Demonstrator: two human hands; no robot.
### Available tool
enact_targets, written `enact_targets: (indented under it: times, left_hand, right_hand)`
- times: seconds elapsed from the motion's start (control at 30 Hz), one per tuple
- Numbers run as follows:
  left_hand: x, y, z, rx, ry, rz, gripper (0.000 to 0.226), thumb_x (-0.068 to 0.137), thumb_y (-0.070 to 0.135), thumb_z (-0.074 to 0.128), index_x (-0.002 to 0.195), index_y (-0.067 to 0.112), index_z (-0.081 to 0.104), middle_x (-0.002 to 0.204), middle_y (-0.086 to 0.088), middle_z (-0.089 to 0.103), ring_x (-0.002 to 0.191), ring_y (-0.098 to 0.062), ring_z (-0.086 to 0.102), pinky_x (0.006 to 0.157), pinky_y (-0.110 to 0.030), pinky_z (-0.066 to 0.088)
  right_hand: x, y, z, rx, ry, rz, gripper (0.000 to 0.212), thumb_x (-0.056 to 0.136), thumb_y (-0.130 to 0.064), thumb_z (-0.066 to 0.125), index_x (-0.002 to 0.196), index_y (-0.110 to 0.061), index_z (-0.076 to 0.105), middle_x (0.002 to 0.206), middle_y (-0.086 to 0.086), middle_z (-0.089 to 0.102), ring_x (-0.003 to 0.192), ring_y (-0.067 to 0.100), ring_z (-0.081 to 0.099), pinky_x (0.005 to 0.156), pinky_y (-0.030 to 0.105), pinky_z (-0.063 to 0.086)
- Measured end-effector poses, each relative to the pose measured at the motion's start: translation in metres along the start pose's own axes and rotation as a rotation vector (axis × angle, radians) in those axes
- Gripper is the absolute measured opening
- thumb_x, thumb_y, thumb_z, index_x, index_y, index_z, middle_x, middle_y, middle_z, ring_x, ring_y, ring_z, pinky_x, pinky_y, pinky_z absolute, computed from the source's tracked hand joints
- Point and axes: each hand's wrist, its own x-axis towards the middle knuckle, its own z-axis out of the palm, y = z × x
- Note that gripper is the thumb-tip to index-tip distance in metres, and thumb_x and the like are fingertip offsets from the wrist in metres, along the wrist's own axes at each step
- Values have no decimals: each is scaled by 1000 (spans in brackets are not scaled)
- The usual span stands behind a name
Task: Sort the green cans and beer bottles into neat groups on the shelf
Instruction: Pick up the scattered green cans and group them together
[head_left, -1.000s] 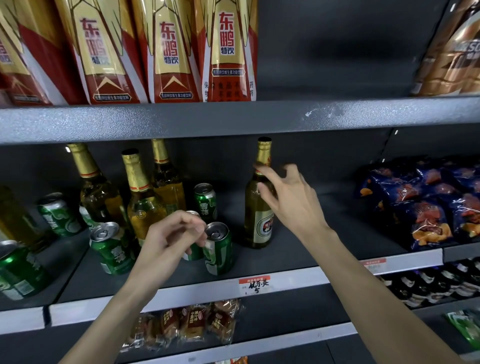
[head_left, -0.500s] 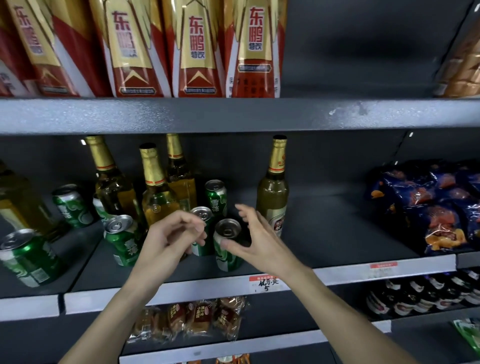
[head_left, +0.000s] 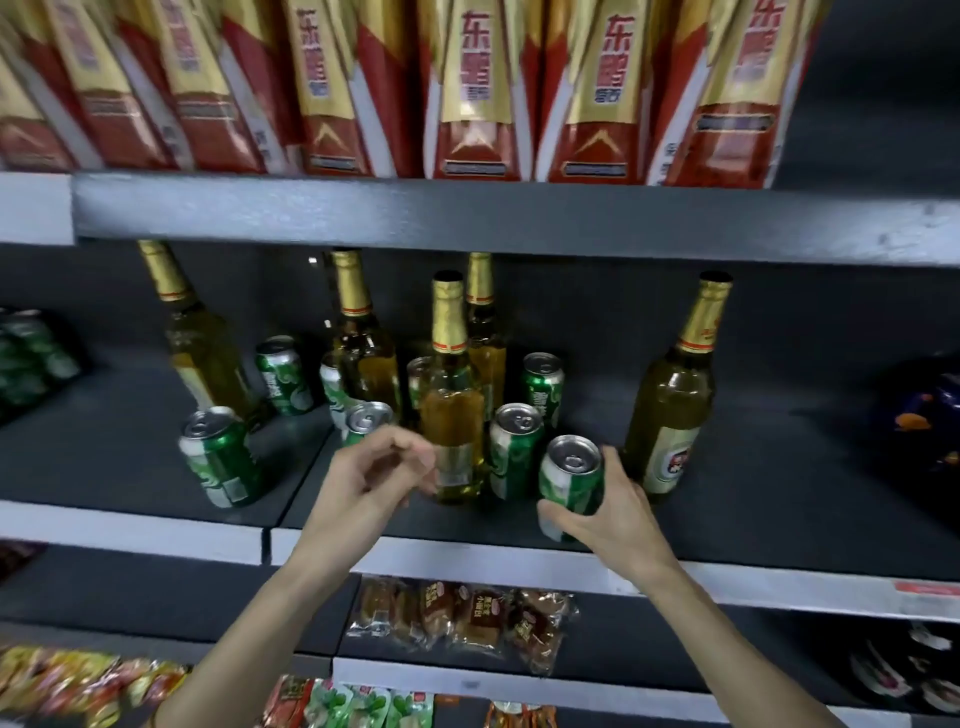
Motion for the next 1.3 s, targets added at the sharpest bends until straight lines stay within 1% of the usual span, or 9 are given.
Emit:
enact_targets:
  times: [0.33, 0.47, 0.6, 0.7, 0.77, 0.87, 1.0, 1.13, 1.3]
  left_hand:
    - [-10, -27, -82, 132, 170, -10, 17, 101, -3, 61, 91, 8, 69, 75, 3, 70, 71, -9, 65, 61, -16, 46]
    - [-9, -42, -115, 263, 493, -7, 11, 93, 18, 78, 95, 21, 67, 82, 11, 66, 77, -13, 59, 72, -27, 50]
    - [-3, -60, -148, 495, 731, 1, 63, 79, 37, 90, 126, 24, 51, 113, 18, 50, 111, -21, 51, 93, -33, 45]
    - [10, -74, -169, 467, 662, -148, 95, 73, 38, 95, 146, 16, 38, 135, -5, 49, 129, -23, 48, 104, -36, 44]
    - [18, -83, -176, 440, 579, -213, 103, 71, 37, 96, 150, 13, 35, 143, -5, 51, 128, -20, 52, 104, -33, 45]
    - [24, -97, -178, 450, 521, -310, 96, 72, 37, 96, 146, 14, 38, 128, 3, 57, 113, -17, 56, 92, -31, 50]
    - [24, -105, -179, 465, 565, -336, 64, 78, 32, 92, 122, 20, 47, 108, -1, 65, 84, -17, 65, 60, -12, 51]
    - [8, -95, -182, 461, 638, -277, 55, 80, 32, 90, 116, 23, 50, 103, 4, 68, 94, -23, 68, 68, -26, 51]
    - [-35, -49, -200, 416, 710, -214, 57, 70, 46, 94, 108, 25, 58, 100, 12, 73, 95, -6, 71, 73, -28, 57]
  right_hand:
    - [-37, -90, -16, 85, 35, -203, 64, 58, -67, 83, 111, -59, 48, 113, -41, 63, 102, -18, 61, 78, 16, 47]
    - [-44, -129, -6, 92, -2, -284, 68, 58, -73, 81, 116, -56, 50, 114, -36, 65, 103, -12, 63, 80, 24, 50]
    - [-39, -157, 17, 89, -71, -340, 69, 59, -72, 79, 119, -54, 51, 115, -35, 66, 104, -12, 63, 80, 21, 49]
    - [-32, -172, 37, 70, -113, -364, 66, 60, -75, 78, 116, -55, 50, 115, -40, 63, 104, -18, 60, 78, 14, 46]
    - [-27, -176, 49, 56, -139, -359, 69, 60, -80, 77, 117, -54, 49, 116, -40, 61, 106, -16, 59, 81, 17, 46]
    - [-22, -178, 64, 48, -176, -352, 75, 58, -86, 74, 121, -55, 47, 118, -37, 62, 110, -11, 58, 86, 26, 49]
    - [-20, -176, 75, 72, -227, -350, 78, 57, -86, 75, 124, -62, 43, 121, -39, 60, 116, -7, 58, 96, 37, 53]
    - [-15, -171, 79, 85, -274, -399, 83, 57, -90, 73, 127, -54, 45, 122, -28, 64, 119, 5, 60, 97, 49, 53]
    - [0, -184, 95, 189, -346, -481, 74, 60, -83, 76, 121, -50, 52, 115, -25, 67, 107, -4, 63, 91, 38, 56]
